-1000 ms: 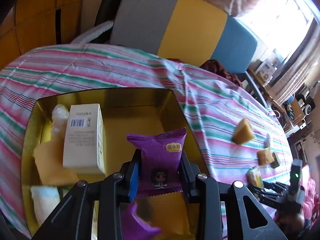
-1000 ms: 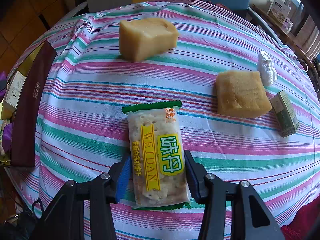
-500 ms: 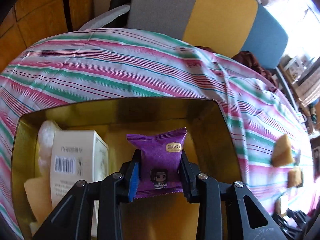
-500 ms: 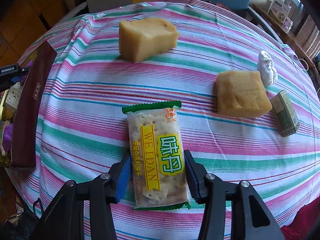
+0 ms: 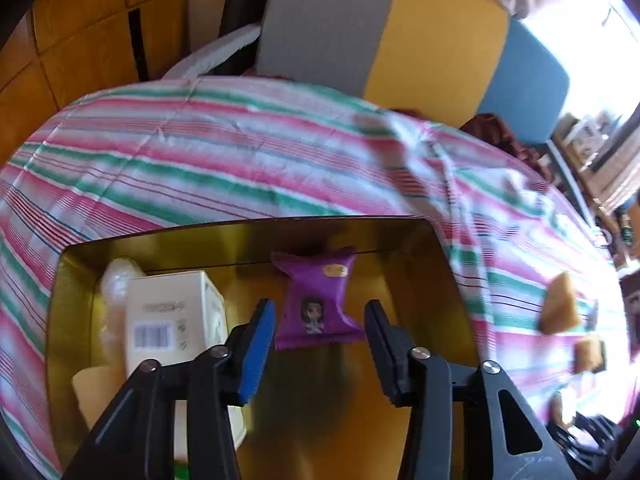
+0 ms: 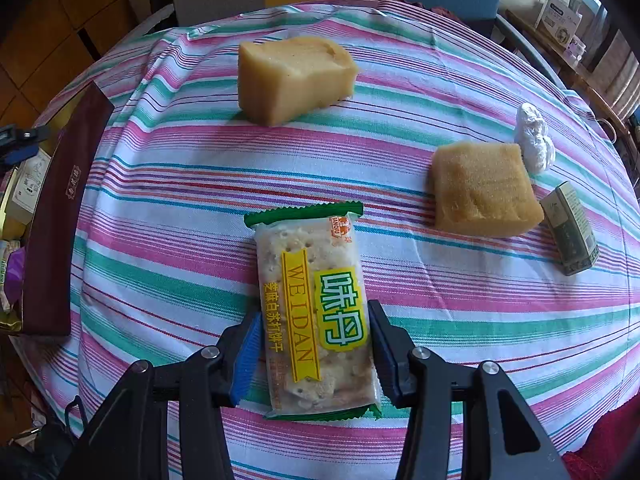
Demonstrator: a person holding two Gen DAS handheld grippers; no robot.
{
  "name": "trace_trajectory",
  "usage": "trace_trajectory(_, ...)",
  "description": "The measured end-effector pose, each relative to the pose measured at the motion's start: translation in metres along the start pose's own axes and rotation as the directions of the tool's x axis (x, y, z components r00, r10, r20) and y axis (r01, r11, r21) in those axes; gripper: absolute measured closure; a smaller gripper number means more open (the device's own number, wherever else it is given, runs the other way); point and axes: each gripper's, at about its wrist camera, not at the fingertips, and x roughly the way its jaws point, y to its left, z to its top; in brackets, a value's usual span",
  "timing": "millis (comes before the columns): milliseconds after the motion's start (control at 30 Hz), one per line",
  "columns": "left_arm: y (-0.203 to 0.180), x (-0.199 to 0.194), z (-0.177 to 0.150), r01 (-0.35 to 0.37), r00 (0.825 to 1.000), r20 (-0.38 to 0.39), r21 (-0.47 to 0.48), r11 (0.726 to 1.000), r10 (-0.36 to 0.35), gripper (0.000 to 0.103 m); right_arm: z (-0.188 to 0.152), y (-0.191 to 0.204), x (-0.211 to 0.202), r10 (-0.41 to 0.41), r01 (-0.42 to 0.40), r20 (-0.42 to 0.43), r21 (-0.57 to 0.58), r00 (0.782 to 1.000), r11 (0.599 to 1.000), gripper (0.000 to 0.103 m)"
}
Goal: Organize objects
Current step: 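Carry the purple candy packet into the gold tray and open the left gripper, then lower the WEIDAN snack bag into the gold tray and open the right gripper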
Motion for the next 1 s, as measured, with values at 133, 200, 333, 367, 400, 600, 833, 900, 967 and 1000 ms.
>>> trace_trajectory(133, 0.008, -0.045, -0.015, 0.030, 0.996, 0.078, 0.029, 0.999, -0.032, 0.051, 0.003, 0.003, 0.004, -0.010, 0.010, 0.004, -0.010, 1.000, 1.000, 0.054)
trace_trajectory(200, 0.017, -0.069, -0.030, 0.024, 0.992, 0.120, 0.036, 0.999, -0.028, 0.050, 0.004, 0.005, -0.001, -0.009, 0.009, 0.001, -0.004, 1.000, 1.000, 0.054)
trace_trajectory(333, 0.043, -0.108, -0.063, -0.037, 0.978, 0.205, 0.039, 0.999, 0.029, 0.044, 0.010, 0.016, -0.018, 0.024, -0.024, 0.013, 0.016, 1.000, 1.000, 0.054)
trace_trajectory(367, 0.051, -0.115, -0.071, -0.057, 0.975, 0.217, 0.033, 0.998, 0.049, 0.044, 0.014, 0.027, -0.028, 0.051, -0.051, 0.037, 0.009, 0.998, 0.999, 0.054)
trace_trajectory(400, 0.057, -0.119, -0.078, -0.071, 0.973, 0.221, 0.025, 0.997, 0.064, 0.044, 0.017, 0.038, -0.036, 0.076, -0.076, 0.057, -0.004, 0.995, 0.997, 0.054)
trace_trajectory(600, 0.093, -0.131, -0.115, -0.097, 0.972, 0.209, -0.041, 0.994, 0.104, 0.044, 0.048, 0.153, -0.090, 0.262, -0.238, 0.117, -0.183, 0.958, 0.954, 0.054)
trace_trajectory(833, 0.110, -0.138, -0.134, -0.115, 0.965, 0.230, -0.069, 0.991, 0.128, 0.043, 0.088, 0.279, -0.049, 0.290, -0.282, -0.007, -0.262, 0.957, 0.923, 0.054)
trace_trajectory(900, 0.115, -0.141, -0.137, -0.116, 0.963, 0.237, -0.076, 0.990, 0.131, 0.041, 0.096, 0.299, -0.030, 0.243, -0.243, -0.031, -0.253, 0.969, 0.936, 0.054)
trace_trajectory(967, 0.120, -0.142, -0.139, -0.124, 0.960, 0.242, -0.082, 0.989, 0.141, 0.041, 0.102, 0.309, -0.013, 0.212, -0.218, -0.050, -0.237, 0.976, 0.947, 0.054)
trace_trajectory(1000, 0.123, -0.142, -0.140, -0.126, 0.959, 0.245, -0.085, 0.988, 0.144, 0.040, 0.104, 0.314, -0.004, 0.201, -0.210, -0.063, -0.231, 0.978, 0.950, 0.054)
